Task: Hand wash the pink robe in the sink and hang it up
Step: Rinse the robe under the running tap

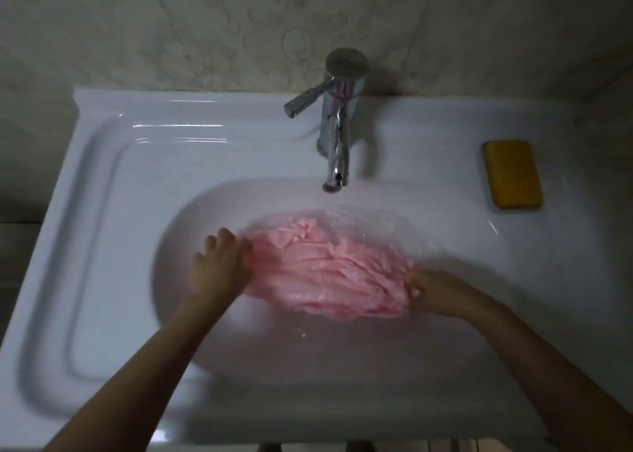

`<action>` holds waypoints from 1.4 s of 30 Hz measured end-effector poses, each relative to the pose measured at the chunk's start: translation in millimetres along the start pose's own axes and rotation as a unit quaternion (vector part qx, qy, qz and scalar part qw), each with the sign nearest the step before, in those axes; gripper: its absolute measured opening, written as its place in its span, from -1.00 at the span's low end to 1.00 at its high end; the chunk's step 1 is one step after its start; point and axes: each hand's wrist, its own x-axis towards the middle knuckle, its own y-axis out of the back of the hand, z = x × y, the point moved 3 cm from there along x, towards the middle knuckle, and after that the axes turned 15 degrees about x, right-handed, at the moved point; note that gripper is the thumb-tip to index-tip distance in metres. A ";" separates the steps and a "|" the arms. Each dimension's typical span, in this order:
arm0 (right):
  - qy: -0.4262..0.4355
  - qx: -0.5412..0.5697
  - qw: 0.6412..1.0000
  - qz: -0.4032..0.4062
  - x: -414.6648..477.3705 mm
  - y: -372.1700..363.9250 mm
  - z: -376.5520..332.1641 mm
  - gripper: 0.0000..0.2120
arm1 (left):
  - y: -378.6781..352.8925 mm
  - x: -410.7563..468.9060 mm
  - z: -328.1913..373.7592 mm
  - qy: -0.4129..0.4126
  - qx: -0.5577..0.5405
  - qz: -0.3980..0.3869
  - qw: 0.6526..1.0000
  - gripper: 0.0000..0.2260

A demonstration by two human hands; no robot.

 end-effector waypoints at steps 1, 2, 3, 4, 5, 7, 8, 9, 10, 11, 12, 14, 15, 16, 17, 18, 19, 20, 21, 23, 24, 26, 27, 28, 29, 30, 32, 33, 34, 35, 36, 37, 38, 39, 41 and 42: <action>-0.018 -0.074 0.997 -0.012 -5.3 -1.5 -7.6 -0.73 | -0.1 -7.4 10.5 -0.044 0.121 -0.052 0.990 -0.44; -0.024 -0.118 0.992 0.035 -9.8 -0.1 -18.0 -0.52 | -1.4 -12.8 21.5 -0.089 0.184 -0.073 0.976 -0.27; -0.001 -0.127 0.986 0.110 -13.0 2.4 -33.9 -0.34 | -5.9 -13.4 33.4 -0.127 0.199 -0.061 0.970 -0.10; 0.055 -0.114 0.978 0.163 -15.0 2.3 -51.3 -0.20 | -8.0 -13.3 45.2 -0.161 0.192 -0.033 0.968 0.07; 0.131 -0.092 0.972 0.170 -14.4 -2.4 -68.4 -0.10 | -5.3 -12.0 56.0 -0.193 0.162 0.009 0.968 0.21; 0.239 -0.085 0.961 0.112 -1.2 -25.9 -88.9 0.03 | -6.6 -5.1 75.4 -0.258 0.119 0.070 0.956 0.26; 0.243 -0.116 0.960 0.079 7.6 -39.1 -90.9 0.07 | -9.5 -2.0 81.2 -0.284 0.107 0.063 0.951 0.21; 0.233 -0.148 0.959 0.065 14.8 -48.6 -89.2 0.08 | -16.1 0.6 83.7 -0.302 0.108 0.030 0.947 0.18; 0.220 -0.174 0.957 0.072 22.4 -54.8 -80.7 0.06 | -24.1 3.7 82.3 -0.308 0.108 -0.008 0.945 0.17; 0.208 -0.192 0.955 0.091 25.7 -55.8 -71.1 0.01 | -29.3 4.6 77.2 -0.297 0.103 -0.025 0.949 0.12; 0.206 -0.205 0.949 0.119 27.0 -54.2 -59.9 -0.05 | -34.7 4.5 69.6 -0.285 0.103 -0.011 0.953 0.03; 0.192 -0.215 0.945 0.157 24.3 -44.9 -40.3 -0.12 | -49.4 3.0 50.5 -0.263 0.101 -0.033 0.959 -0.14; 0.167 -0.192 0.956 0.148 23.7 -39.4 -29.4 -0.11 | -50.8 2.9 41.6 -0.244 0.102 -0.056 0.963 -0.15; 0.127 -0.152 0.972 0.123 22.8 -33.7 -20.0 -0.04 | -52.9 4.5 34.2 -0.227 0.110 -0.075 0.965 -0.14; 0.076 -0.129 0.985 0.091 21.3 -29.0 -11.8 0.05 | -53.4 4.0 29.0 -0.203 0.130 -0.085 0.967 -0.15; 0.033 -0.125 0.989 0.074 19.5 -24.0 -7.8 0.07 | -53.6 2.3 23.7 -0.177 0.137 -0.103 0.969 -0.17; 0.003 -0.142 0.987 0.070 18.2 -20.1 -9.4 0.02 | -50.7 0.0 20.7 -0.156 0.137 -0.116 0.971 -0.19; -0.009 -0.167 0.983 0.072 16.3 -19.3 -15.9 -0.03 | -46.4 -2.4 19.1 -0.141 0.152 -0.117 0.971 -0.22; 0.014 -0.182 0.980 0.080 15.5 -19.3 -27.5 -0.01 | -38.2 -5.2 21.0 -0.140 0.162 -0.102 0.971 -0.24; 0.133 -0.179 0.971 0.090 18.8 -28.4 -56.1 0.11 | -26.9 -10.3 32.4 -0.193 0.113 -0.016 0.974 -0.18; 0.186 -0.169 0.964 0.088 21.8 -37.2 -69.2 0.17 | -24.4 -11.8 38.1 -0.219 0.065 -0.004 0.974 -0.08; 0.210 -0.192 0.956 0.067 38.4 -60.0 -80.4 0.23 | -30.4 -17.7 45.9 -0.245 0.021 -0.062 0.967 0.01; 0.187 -0.212 0.957 0.065 48.9 -71.4 -78.2 0.24 | -37.3 -21.9 48.6 -0.251 0.041 -0.092 0.963 -0.01; 0.153 -0.224 0.960 0.075 56.2 -80.4 -74.8 0.19 | -42.5 -27.0 50.7 -0.256 0.056 -0.100 0.960 -0.06; 0.131 -0.208 0.965 0.096 61.7 -85.5 -74.1 0.07 | -46.7 -30.1 51.4 -0.262 0.046 -0.093 0.959 -0.11; 0.105 -0.127 0.980 0.111 58.9 -82.3 -73.1 -0.09 | -48.6 -31.9 49.3 -0.263 0.022 -0.079 0.961 -0.14; 0.045 -0.006 0.994 0.100 56.2 -85.6 -83.5 -0.44 | -49.3 -35.6 44.5 -0.259 -0.043 -0.084 0.961 -0.10; 0.036 -0.024 0.991 0.129 58.0 -85.9 -89.7 -0.65 | -50.6 -37.4 40.1 -0.252 -0.075 -0.089 0.961 -0.05; 0.001 -0.075 0.988 0.136 46.8 -75.4 -92.7 -0.71 | -51.7 -39.9 35.2 -0.243 -0.099 -0.088 0.961 0.01; -0.051 -0.135 0.976 0.161 37.6 -67.0 -96.2 -0.69 | -54.0 -42.8 30.9 -0.232 -0.123 -0.077 0.962 0.07; -0.044 -0.201 0.967 0.153 32.6 -65.2 -99.0 -0.73 | -55.8 -45.6 26.7 -0.223 -0.145 -0.057 0.962 0.12; 0.014 -0.197 0.970 0.143 36.2 -62.9 -102.8 -0.74 | -59.7 -47.5 20.8 -0.198 -0.177 -0.024 0.964 0.14; 0.064 -0.133 0.986 0.079 27.2 -55.1 -107.0 -0.67 | -67.5 -47.5 14.3 -0.166 -0.196 -0.013 0.966 0.15; 0.087 -0.069 0.993 0.041 10.9 -42.0 -111.7 -0.60 | -72.7 -46.5 9.4 -0.133 -0.196 -0.007 0.972 0.15; 0.139 0.000 0.988 0.064 -20.4 -13.7 -124.2 -0.60 | -78.1 -46.9 6.2 -0.130 -0.198 -0.011 0.972 0.08; 0.165 0.033 0.982 0.084 -31.6 -1.8 -128.8 -0.62 | -81.3 -46.2 7.9 -0.147 -0.214 -0.015 0.966 0.05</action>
